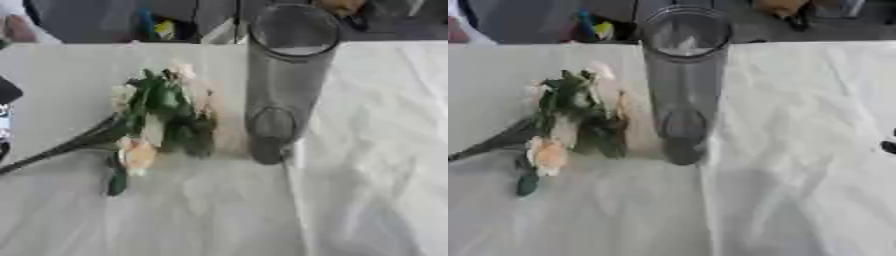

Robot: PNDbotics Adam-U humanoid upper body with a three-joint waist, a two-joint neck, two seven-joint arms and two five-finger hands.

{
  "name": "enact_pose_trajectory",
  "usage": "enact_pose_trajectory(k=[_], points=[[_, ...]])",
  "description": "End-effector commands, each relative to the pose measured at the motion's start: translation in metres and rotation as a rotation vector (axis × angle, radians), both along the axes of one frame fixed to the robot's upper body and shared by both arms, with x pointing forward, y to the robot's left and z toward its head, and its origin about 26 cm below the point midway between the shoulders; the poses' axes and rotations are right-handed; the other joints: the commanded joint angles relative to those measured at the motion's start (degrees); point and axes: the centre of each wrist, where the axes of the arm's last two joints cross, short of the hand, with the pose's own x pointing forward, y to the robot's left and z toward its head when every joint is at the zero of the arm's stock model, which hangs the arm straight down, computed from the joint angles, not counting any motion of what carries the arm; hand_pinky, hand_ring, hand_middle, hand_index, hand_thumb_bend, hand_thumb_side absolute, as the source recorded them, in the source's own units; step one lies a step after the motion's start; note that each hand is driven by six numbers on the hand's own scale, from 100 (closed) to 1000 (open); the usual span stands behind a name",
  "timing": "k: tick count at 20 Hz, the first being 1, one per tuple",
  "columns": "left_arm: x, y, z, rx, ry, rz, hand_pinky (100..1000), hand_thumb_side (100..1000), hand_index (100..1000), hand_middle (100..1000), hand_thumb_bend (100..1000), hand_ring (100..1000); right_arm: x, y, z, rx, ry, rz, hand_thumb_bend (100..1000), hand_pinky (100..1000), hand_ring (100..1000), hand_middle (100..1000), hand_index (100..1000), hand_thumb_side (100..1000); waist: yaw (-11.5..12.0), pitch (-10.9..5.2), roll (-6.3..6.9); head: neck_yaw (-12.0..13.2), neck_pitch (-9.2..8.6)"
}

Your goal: Arrange flowers into the vase.

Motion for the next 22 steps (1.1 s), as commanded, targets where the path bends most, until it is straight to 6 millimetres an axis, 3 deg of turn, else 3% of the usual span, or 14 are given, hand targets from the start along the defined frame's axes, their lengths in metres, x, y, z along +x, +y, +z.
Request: enact_pose_trajectory(k=[1,9,18,22], points=[[-0.004,0.004,0.011,0.068,-0.011,0.013,472,777,864,705,100,467,-0.001,-0.001,0.005,0.000,-0.022,-0.013,100,705,792,725,880,1000,-0.2,-0.08,0.30,-0.6,0.10],[-0.005,0.006,0.008,0.117,0.020,-0.021,467,768,867,721,100,463,0.000,-0.001,0.007,0.008,-0.019,-0.011,100,706,793,724,882,1000,-0.3,-0.27,0.58,-1.7,-1.51],[-0.009,0.015,0.014,0.365,0.168,0.076,556,733,950,816,100,573,-0.002,-0.005,0.005,0.011,-0.009,-0.005,100,707,792,725,881,1000,0.4,-1.77,0.21,-0.7,0.56],[-0.010,0.020,0.024,0.499,0.238,0.151,609,687,968,842,100,626,-0.004,-0.007,0.003,0.008,-0.003,0.001,100,707,790,725,881,1000,0.5,-2.39,0.16,-0.4,0.53]])
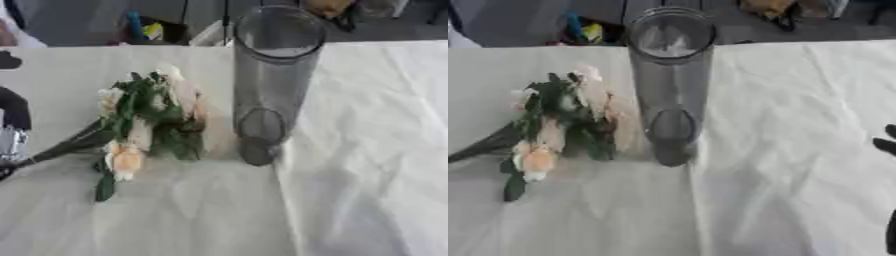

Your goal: Arrange flowers into the vase.

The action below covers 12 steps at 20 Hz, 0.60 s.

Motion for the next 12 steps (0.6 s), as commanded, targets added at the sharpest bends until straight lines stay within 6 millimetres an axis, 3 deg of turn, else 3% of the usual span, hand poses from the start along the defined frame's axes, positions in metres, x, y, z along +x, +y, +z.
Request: enact_pose_trajectory(k=[1,8,12], points=[[-0.004,0.004,0.016,0.156,0.027,0.060,620,681,973,846,100,638,-0.002,-0.004,0.005,-0.017,-0.015,0.004,100,707,790,725,881,1000,0.2,-2.44,0.13,0.2,0.06],[-0.005,0.005,0.026,0.358,0.187,0.162,683,679,1000,885,100,721,-0.004,-0.005,0.003,-0.021,-0.009,0.017,100,707,789,725,881,1000,-0.3,-3.19,0.02,0.0,-0.75],[-0.001,0.010,0.031,0.399,0.282,0.195,811,683,1000,923,100,862,-0.005,-0.006,0.001,-0.022,-0.006,0.022,100,707,789,725,881,1000,-0.7,-3.55,0.03,0.2,-1.05]])
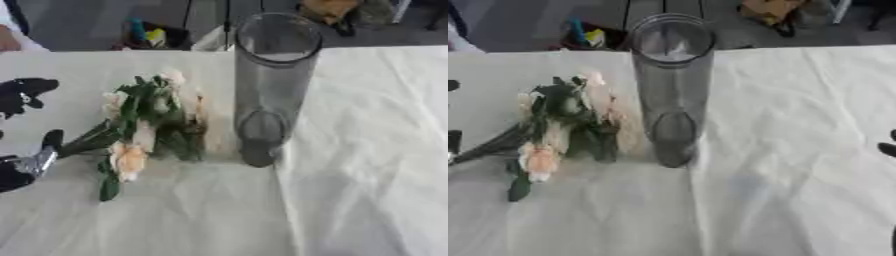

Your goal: Arrange flowers into the vase.

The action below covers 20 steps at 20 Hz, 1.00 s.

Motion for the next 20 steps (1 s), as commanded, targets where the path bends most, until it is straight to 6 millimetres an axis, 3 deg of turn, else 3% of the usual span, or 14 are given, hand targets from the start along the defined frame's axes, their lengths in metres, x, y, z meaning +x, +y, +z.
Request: enact_pose_trajectory(k=[1,6,9,10,13,18,20], points=[[0.001,0.004,0.015,0.058,0.029,0.030,813,685,1000,925,100,863,-0.002,-0.003,0.005,-0.014,-0.015,0.006,100,707,789,725,881,1000,-0.1,-2.21,0.04,0.3,-0.78],[0.008,0.008,0.018,0.095,0.074,0.046,828,693,1000,953,100,884,-0.002,-0.003,0.004,-0.015,-0.007,0.010,100,707,790,725,882,1000,-0.4,-2.26,0.10,0.4,-0.93],[0.014,0.012,0.021,0.124,0.113,0.069,837,733,1000,969,237,896,-0.002,-0.001,0.004,-0.016,-0.004,0.015,100,707,791,725,882,1000,-0.5,-2.18,0.07,0.4,-0.96],[0.016,0.013,0.021,0.129,0.133,0.076,837,733,1000,969,237,896,-0.002,-0.001,0.004,-0.017,-0.003,0.017,100,707,791,725,882,1000,-0.7,-2.15,0.07,0.4,-0.94],[0.024,0.020,0.026,0.137,0.190,0.105,859,818,1000,971,381,898,-0.002,0.000,0.003,-0.019,0.000,0.020,100,707,792,725,883,1000,-1.0,-2.05,0.10,0.7,-0.80],[0.035,0.026,0.029,0.171,0.275,0.138,869,812,1000,970,470,905,-0.002,0.002,0.003,-0.024,0.004,0.026,100,708,792,725,883,1000,-1.3,-1.79,0.08,1.2,-0.93],[0.038,0.028,0.029,0.182,0.298,0.146,875,858,1000,976,528,911,-0.002,0.003,0.003,-0.025,0.005,0.028,100,708,793,725,883,1000,-1.5,-1.73,0.07,1.3,-1.07]])
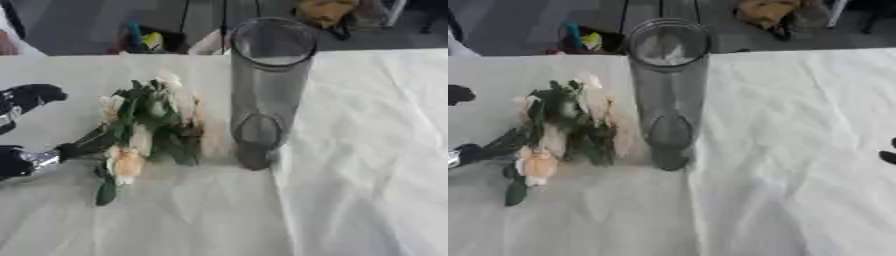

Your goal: Arrange flowers into the vase.

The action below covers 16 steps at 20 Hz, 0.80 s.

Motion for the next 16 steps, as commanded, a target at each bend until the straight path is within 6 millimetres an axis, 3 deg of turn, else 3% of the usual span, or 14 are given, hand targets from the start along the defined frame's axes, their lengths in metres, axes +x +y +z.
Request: enact_pose_trajectory(k=[1,6,16], points=[[0.002,0.007,0.012,0.056,0.025,0.030,878,867,1000,979,566,914,-0.001,0.002,0.004,-0.010,-0.015,0.010,100,708,793,725,883,1000,-0.1,-1.64,0.07,0.4,-0.72],[0.013,0.014,0.012,0.076,0.089,0.060,874,839,1000,978,630,911,0.000,0.004,0.004,-0.013,-0.012,0.016,100,708,794,724,884,1000,-0.3,-1.44,0.06,0.5,-1.15],[0.021,0.007,0.002,0.116,0.053,0.058,813,709,1000,903,537,844,0.001,0.007,0.005,-0.012,-0.008,0.023,100,709,795,721,882,1000,-0.4,-1.02,-0.13,0.3,-1.69]])
